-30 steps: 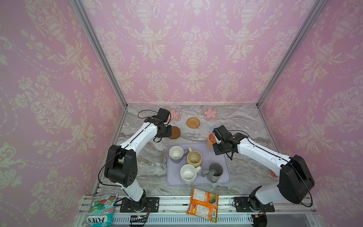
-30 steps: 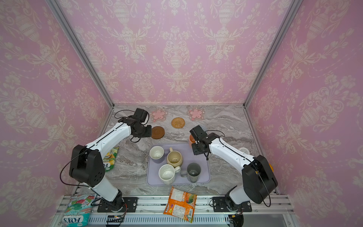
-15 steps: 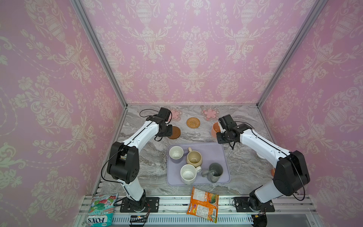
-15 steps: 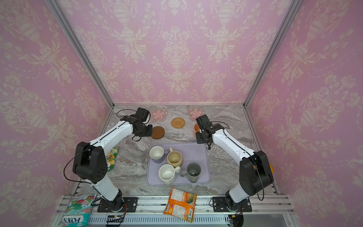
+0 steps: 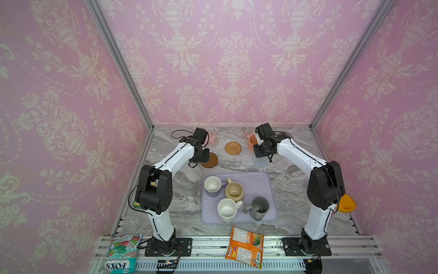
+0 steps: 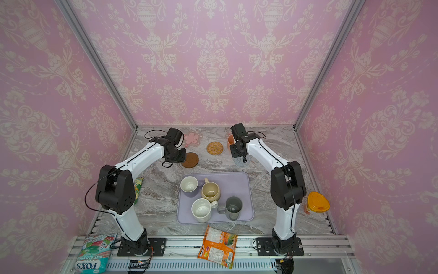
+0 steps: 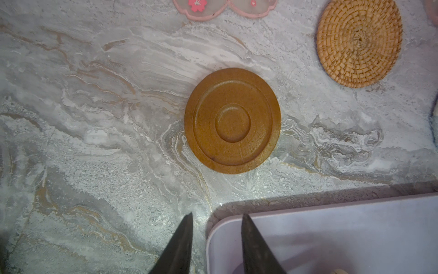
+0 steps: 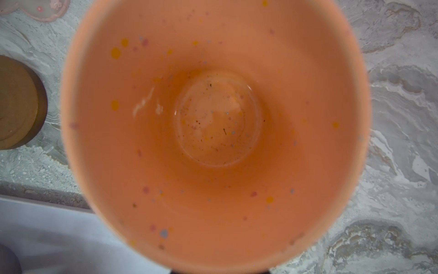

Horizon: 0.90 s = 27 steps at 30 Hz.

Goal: Place cups on coasters
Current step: Place the cup on the coaster.

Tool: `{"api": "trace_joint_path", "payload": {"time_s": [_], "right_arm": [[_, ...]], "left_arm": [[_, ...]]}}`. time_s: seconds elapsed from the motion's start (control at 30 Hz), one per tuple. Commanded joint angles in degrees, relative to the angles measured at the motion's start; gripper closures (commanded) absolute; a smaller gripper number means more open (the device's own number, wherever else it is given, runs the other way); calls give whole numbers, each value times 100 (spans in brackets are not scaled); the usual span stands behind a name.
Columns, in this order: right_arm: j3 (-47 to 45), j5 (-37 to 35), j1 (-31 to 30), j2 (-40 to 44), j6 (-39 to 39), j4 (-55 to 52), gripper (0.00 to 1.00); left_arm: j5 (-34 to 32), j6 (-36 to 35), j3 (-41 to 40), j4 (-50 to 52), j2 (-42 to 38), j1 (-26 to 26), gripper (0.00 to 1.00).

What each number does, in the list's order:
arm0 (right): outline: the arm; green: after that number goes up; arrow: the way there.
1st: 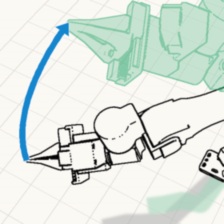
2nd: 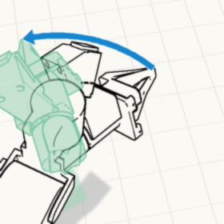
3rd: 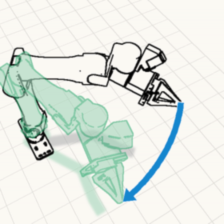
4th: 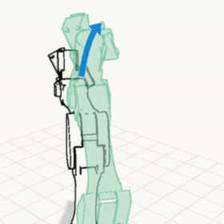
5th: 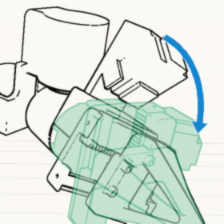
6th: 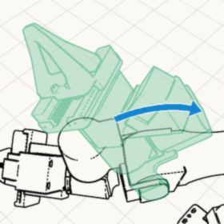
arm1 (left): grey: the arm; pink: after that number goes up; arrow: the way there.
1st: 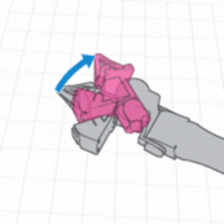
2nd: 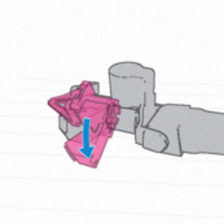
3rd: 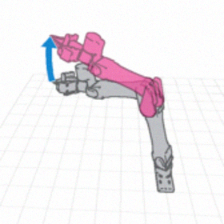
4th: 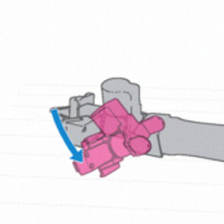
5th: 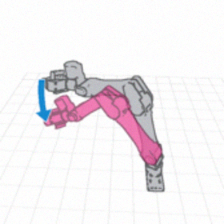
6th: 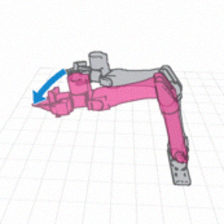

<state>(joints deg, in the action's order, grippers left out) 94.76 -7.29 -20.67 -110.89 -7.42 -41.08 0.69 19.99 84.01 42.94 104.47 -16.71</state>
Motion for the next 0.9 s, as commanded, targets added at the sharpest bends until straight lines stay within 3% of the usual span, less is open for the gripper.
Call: {"api": "trace_joint_path", "payload": {"time_s": [0.0, 0.47, 0.87], "right_arm": [[697, -39, 109, -230, 192, 106, 100], [2861, -11, 539, -1761, 378, -388, 100], [3790, 6, 702, -2534, 535, -485, 100]], "left_arm": [[-93, -179, 222, 41, 130, 130, 63], [-42, -240, 725, -22, 713, 351, 63], [10, -228, 1322, 4, 1341, 370, 63]]}}
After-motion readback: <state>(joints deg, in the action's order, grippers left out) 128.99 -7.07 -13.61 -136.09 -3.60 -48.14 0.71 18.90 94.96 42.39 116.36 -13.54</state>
